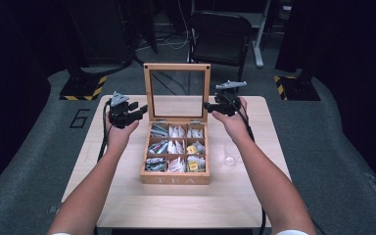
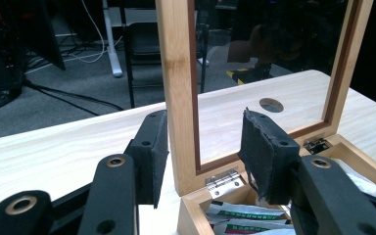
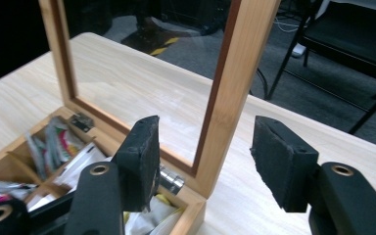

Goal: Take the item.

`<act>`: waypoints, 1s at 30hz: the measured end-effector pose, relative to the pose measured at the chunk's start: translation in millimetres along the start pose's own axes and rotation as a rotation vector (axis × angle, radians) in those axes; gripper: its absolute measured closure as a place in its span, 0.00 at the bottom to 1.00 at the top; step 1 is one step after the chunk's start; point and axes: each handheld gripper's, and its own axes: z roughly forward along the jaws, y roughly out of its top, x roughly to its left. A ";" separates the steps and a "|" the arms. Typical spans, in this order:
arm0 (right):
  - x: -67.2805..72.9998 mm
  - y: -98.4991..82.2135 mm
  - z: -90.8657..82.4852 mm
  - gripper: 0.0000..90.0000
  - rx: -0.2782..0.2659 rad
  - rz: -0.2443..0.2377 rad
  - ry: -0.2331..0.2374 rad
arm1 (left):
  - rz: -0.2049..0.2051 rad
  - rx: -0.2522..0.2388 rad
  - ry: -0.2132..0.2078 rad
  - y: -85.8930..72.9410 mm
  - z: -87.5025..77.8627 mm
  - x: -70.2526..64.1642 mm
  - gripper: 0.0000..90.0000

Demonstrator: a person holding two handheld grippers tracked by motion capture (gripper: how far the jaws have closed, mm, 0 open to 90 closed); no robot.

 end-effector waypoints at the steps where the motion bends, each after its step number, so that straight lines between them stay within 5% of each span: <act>1: 0.0 0.0 0.0 0.48 0.000 0.000 0.000 | -0.001 0.002 -0.001 -0.1 0.1 -0.5 0.59; 15: 20.1 -25.9 -26.4 0.58 -0.007 -0.058 0.022 | 0.014 -0.011 -0.001 3.2 -8.5 -3.4 0.59; 30: 40.9 -58.3 -35.9 0.67 0.029 -0.129 0.113 | 0.025 -0.008 0.001 3.6 -9.8 -7.1 0.59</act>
